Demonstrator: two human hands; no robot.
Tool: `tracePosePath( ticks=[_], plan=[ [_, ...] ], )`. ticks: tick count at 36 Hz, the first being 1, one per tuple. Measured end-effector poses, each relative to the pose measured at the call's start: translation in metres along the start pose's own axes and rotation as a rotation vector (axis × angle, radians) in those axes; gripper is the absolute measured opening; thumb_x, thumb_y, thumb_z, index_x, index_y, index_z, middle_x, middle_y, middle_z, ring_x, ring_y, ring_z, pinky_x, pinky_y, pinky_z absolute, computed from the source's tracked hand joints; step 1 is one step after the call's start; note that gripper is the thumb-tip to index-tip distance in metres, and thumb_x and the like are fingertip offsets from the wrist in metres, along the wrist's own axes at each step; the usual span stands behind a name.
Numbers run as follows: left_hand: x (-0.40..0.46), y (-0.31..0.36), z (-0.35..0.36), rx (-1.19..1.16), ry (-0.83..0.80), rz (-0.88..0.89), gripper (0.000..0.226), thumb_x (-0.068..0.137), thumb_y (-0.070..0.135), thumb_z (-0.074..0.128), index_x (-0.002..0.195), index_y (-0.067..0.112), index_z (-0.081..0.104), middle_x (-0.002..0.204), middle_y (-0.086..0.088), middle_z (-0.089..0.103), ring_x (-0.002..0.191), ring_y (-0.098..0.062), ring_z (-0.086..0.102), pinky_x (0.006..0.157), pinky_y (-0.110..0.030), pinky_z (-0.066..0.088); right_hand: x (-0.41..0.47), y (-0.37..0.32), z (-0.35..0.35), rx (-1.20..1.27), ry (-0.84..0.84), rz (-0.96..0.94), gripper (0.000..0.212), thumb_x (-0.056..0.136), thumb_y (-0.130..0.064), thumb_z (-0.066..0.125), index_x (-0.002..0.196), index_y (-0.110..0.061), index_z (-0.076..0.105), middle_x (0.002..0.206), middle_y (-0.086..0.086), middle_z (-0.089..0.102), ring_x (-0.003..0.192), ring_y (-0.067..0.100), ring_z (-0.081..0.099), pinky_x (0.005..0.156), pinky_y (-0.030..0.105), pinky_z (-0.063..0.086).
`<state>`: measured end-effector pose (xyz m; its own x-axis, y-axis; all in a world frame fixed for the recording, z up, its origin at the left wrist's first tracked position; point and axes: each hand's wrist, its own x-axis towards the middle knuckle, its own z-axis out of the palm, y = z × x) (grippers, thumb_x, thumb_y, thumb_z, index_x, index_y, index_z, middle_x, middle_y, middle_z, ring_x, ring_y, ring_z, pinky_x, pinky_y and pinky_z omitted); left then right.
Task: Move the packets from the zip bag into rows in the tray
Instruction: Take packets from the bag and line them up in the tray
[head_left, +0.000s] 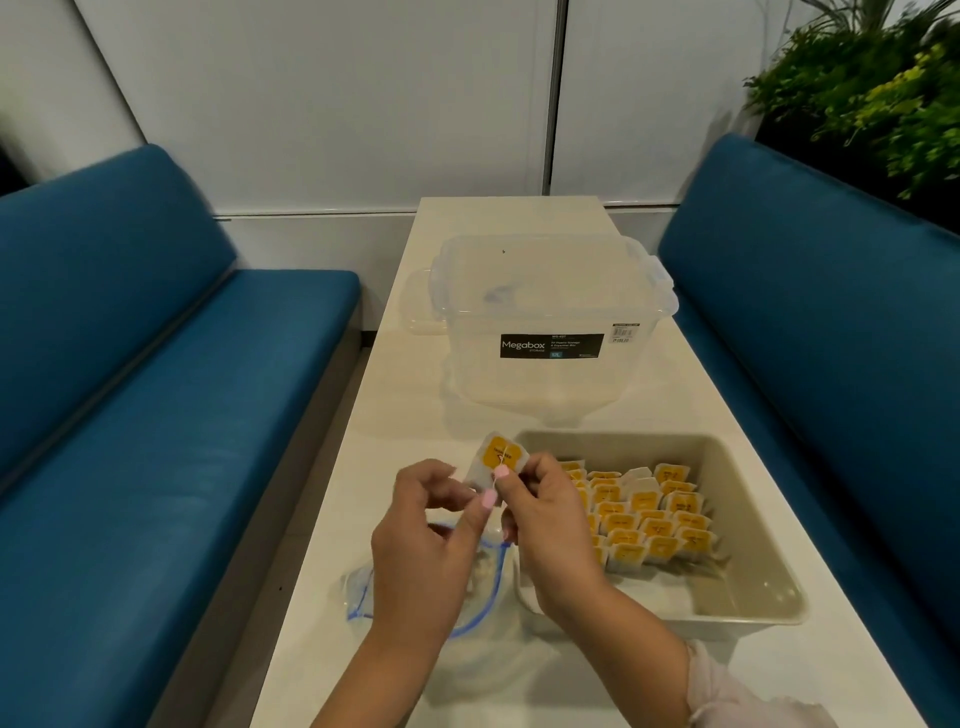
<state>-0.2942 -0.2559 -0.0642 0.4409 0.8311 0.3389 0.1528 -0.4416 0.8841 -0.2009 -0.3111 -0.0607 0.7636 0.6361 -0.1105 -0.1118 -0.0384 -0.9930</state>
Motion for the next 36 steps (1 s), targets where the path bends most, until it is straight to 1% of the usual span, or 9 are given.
tracePosePath(
  ticks=[4,9,14,20,26,29,31,33,36],
  plan=[
    [0.011,0.004,0.000,-0.267,-0.088,-0.287,0.049,0.060,0.050,0.072,0.101,0.030,0.056,0.095,0.005,0.063,0.088,-0.010,0.066,0.071,-0.033,0.057,0.001,-0.005,-0.004,0.028,-0.054,0.009,0.022,0.093,-0.013,0.059,0.073,-0.012,0.049,0.049,-0.013,0.052,0.044,0.004,0.041,0.046,0.018,0.039],
    [0.017,0.007,-0.001,-0.412,-0.197,-0.394,0.046,0.065,0.035,0.073,0.107,0.022,0.061,0.109,0.003,0.066,0.087,-0.019,0.070,0.071,-0.034,0.059,0.003,-0.013,-0.011,0.053,-0.100,0.053,0.019,0.092,-0.012,0.058,0.074,-0.009,0.054,0.064,0.004,0.057,0.044,0.005,0.039,0.044,0.016,0.035],
    [0.019,0.009,0.003,-0.493,-0.298,-0.428,0.037,0.069,0.024,0.072,0.105,0.020,0.065,0.100,0.000,0.073,0.091,-0.019,0.070,0.070,-0.031,0.057,0.010,-0.019,-0.021,-0.011,-0.159,0.037,0.016,0.092,-0.013,0.058,0.077,-0.008,0.055,0.053,-0.010,0.054,0.045,0.003,0.038,0.046,0.016,0.035],
    [0.017,0.009,0.011,-0.458,-0.307,-0.395,0.025,0.076,0.007,0.073,0.098,0.016,0.067,0.089,-0.003,0.074,0.082,-0.019,0.070,0.066,-0.024,0.054,0.016,-0.024,-0.037,-0.167,-0.158,-0.014,0.008,0.086,-0.018,0.066,0.083,-0.013,0.061,0.071,-0.004,0.058,0.056,0.003,0.047,0.058,0.025,0.038],
    [0.017,0.007,0.023,-0.405,-0.337,-0.378,0.035,0.069,0.004,0.079,0.098,0.014,0.064,0.087,-0.010,0.073,0.082,-0.025,0.071,0.070,-0.032,0.055,0.022,-0.041,-0.066,-0.457,-0.177,-0.128,0.010,0.084,-0.023,0.071,0.082,-0.014,0.069,0.066,-0.012,0.058,0.053,-0.008,0.049,0.054,0.011,0.039],
    [0.017,0.013,0.031,-0.420,-0.362,-0.363,0.037,0.066,-0.006,0.078,0.094,0.012,0.063,0.076,-0.006,0.072,0.074,-0.019,0.071,0.064,-0.024,0.054,0.022,-0.051,-0.081,-0.618,-0.210,-0.163,0.007,0.081,-0.023,0.074,0.083,-0.018,0.070,0.071,-0.011,0.062,0.055,-0.011,0.050,0.057,0.011,0.038],
    [0.017,0.017,0.036,-0.385,-0.402,-0.333,0.042,0.064,-0.007,0.079,0.096,0.015,0.064,0.080,-0.007,0.072,0.079,-0.020,0.071,0.065,-0.023,0.055,0.022,-0.059,-0.092,-0.718,-0.220,-0.178,0.006,0.079,-0.021,0.076,0.079,-0.022,0.070,0.071,-0.012,0.062,0.058,-0.013,0.051,0.055,0.008,0.037],
    [0.017,0.017,0.041,-0.291,-0.441,-0.270,0.049,0.063,-0.005,0.081,0.100,0.024,0.064,0.087,0.002,0.073,0.087,-0.011,0.069,0.069,-0.021,0.055,0.020,-0.066,-0.104,-0.787,-0.215,-0.182,0.012,0.078,-0.020,0.076,0.074,-0.028,0.068,0.069,-0.013,0.062,0.060,-0.013,0.052,0.056,0.007,0.038],
    [0.018,0.012,0.044,-0.084,-0.455,-0.128,0.057,0.066,0.002,0.081,0.104,0.039,0.061,0.103,0.020,0.065,0.099,0.008,0.058,0.079,-0.005,0.043,0.019,-0.073,-0.123,-0.874,-0.192,-0.151,0.019,0.079,-0.021,0.075,0.071,-0.034,0.065,0.071,-0.015,0.063,0.063,-0.007,0.053,0.056,0.008,0.037]
  ],
)
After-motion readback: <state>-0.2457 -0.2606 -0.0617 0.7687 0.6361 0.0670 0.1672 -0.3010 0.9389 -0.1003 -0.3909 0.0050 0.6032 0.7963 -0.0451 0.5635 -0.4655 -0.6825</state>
